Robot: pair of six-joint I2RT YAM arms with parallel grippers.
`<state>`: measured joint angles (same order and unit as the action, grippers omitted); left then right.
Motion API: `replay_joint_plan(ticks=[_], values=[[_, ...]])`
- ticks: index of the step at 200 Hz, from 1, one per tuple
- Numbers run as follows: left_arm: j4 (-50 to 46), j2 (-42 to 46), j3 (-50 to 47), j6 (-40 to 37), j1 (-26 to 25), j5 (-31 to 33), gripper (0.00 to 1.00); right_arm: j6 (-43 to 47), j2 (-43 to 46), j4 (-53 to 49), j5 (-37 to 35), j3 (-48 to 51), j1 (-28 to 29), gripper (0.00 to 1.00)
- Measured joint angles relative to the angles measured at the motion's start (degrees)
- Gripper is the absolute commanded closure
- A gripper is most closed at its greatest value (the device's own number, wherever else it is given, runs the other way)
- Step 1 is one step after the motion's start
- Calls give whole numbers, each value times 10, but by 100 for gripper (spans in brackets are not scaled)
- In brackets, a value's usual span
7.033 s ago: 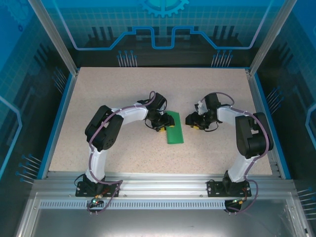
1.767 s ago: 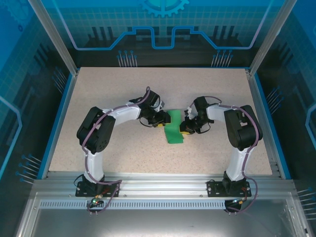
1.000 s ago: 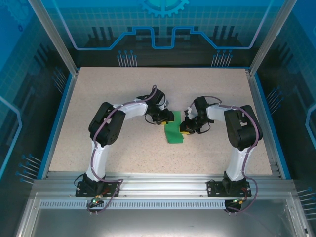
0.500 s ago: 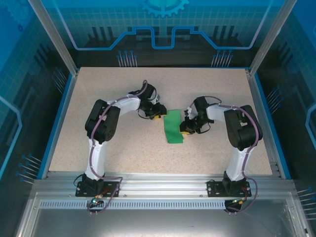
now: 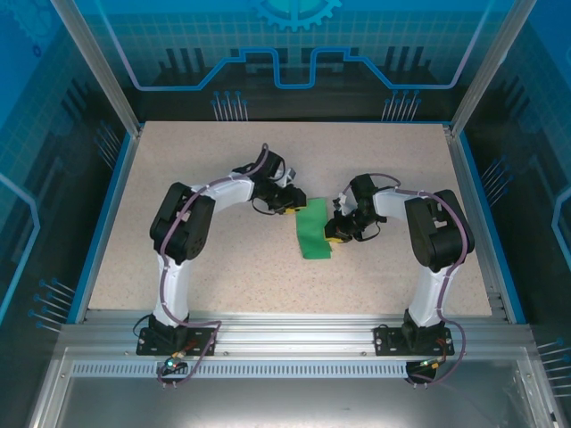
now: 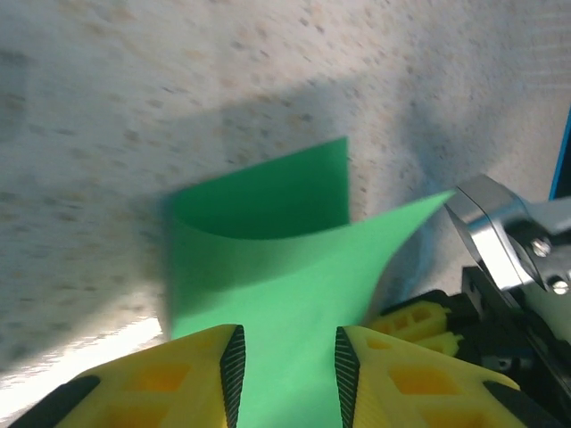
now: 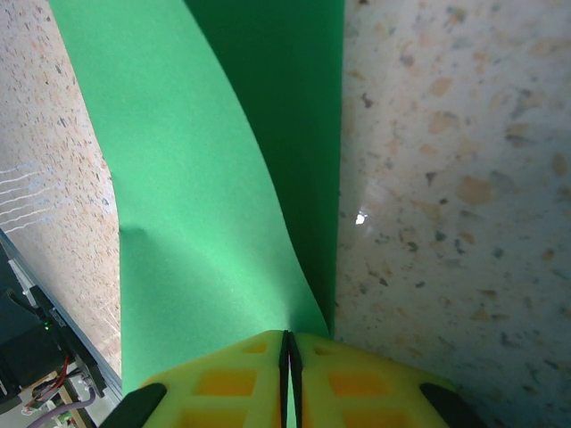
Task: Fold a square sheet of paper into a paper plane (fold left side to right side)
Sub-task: First fold the square sheet of paper in half at the center of the table.
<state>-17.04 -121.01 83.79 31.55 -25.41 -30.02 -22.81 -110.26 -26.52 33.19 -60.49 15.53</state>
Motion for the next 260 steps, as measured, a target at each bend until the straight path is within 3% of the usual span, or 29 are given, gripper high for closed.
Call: replay_joint_plan(ticks=[159,260], values=[[-29,-77,74,-1,-9,25,62,4,-1,-7,-4,-4,1,87],[-56,-86,113,-17,59,51,60,4,-1,-3,-2,-3,1,87]])
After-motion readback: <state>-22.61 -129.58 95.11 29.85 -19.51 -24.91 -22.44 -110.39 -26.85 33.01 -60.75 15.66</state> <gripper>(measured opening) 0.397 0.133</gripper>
